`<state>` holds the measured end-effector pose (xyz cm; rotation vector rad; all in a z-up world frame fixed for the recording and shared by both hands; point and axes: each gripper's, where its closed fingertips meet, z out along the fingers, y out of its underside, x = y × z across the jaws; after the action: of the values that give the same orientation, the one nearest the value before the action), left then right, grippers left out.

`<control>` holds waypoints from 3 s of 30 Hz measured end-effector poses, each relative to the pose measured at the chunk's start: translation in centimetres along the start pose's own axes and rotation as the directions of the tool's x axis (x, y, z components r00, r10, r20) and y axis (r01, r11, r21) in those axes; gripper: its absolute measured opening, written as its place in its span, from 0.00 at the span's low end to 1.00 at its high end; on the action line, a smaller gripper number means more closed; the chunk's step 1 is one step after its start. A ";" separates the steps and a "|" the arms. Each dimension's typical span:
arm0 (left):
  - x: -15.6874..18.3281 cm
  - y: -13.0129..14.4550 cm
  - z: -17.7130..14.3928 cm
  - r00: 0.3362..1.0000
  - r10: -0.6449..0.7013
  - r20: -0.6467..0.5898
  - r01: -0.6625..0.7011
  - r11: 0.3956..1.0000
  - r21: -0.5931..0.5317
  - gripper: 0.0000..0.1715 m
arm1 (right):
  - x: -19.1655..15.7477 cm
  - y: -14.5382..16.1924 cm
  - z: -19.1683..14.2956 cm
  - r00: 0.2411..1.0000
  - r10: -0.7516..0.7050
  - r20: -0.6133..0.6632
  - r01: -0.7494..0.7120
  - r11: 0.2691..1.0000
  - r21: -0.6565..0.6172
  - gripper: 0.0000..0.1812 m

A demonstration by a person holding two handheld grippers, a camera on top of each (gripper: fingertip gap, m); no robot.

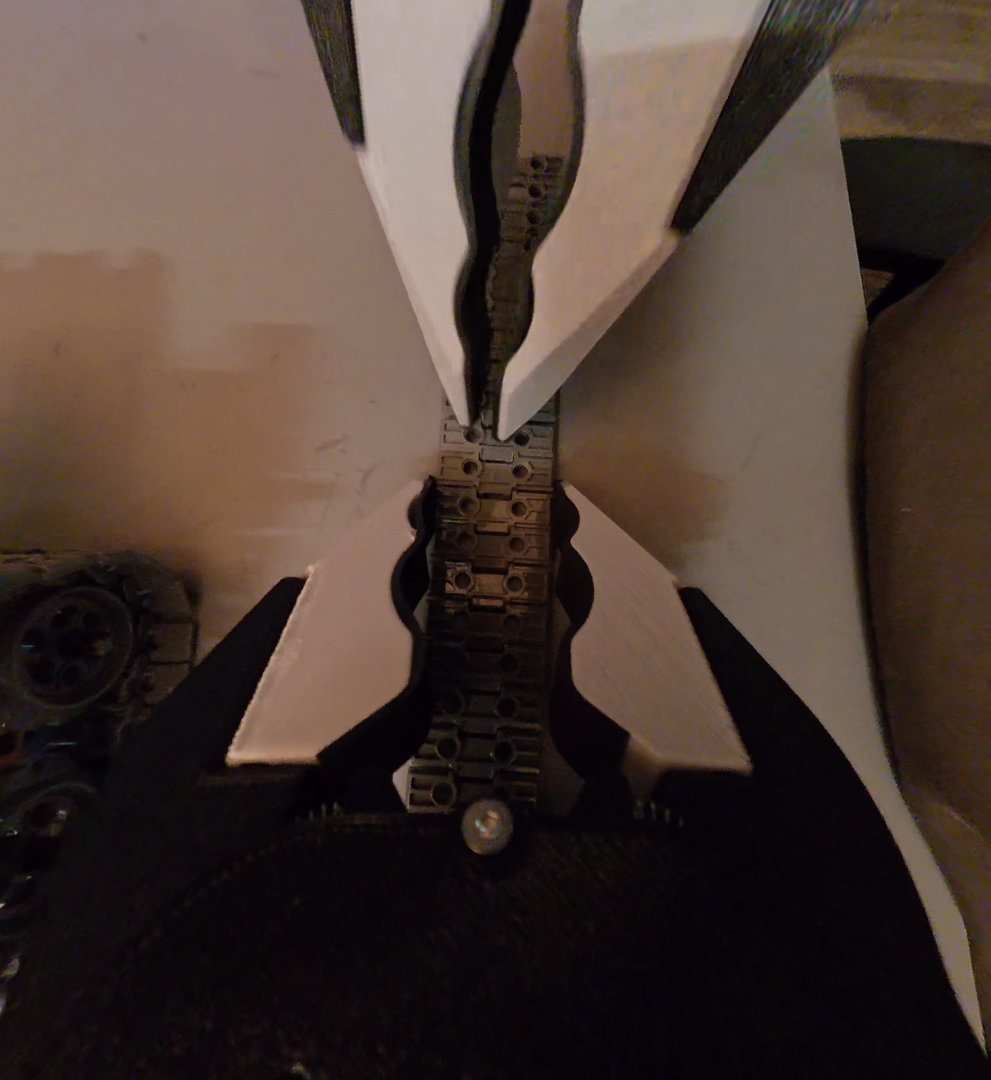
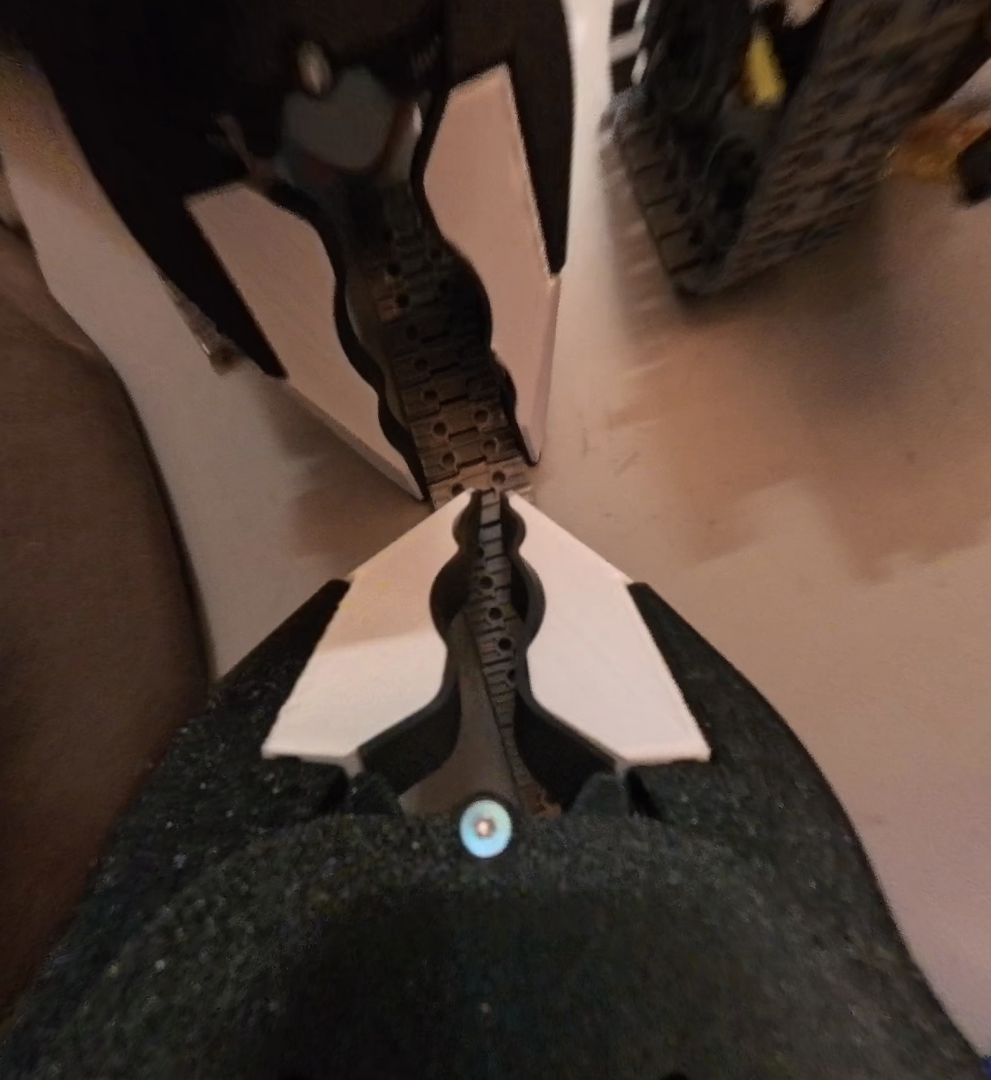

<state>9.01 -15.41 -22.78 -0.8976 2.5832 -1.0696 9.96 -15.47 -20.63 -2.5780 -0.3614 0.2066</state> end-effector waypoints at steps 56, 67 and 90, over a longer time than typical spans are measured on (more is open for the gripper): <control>-0.2 2.2 -2.2 0.974 -0.149 0.170 0.159 0.986 -0.049 0.35 | -1.8 1.3 0.9 0.994 -0.094 -0.050 0.099 0.989 0.105 0.26; 1.6 1.8 -2.0 0.992 -0.110 0.061 0.112 0.994 -0.018 0.21 | -2.8 -1.0 0.8 0.983 -0.165 0.085 0.146 0.969 0.199 0.21; 2.3 1.9 -2.0 0.994 -0.100 0.031 0.101 0.995 -0.009 0.22 | -3.1 -0.8 2.3 0.971 -0.207 0.123 0.190 0.973 0.132 0.21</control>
<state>5.51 -14.57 -22.57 -1.0483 2.5456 -1.0598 6.37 -14.61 -21.99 -2.3966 -0.6349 0.3217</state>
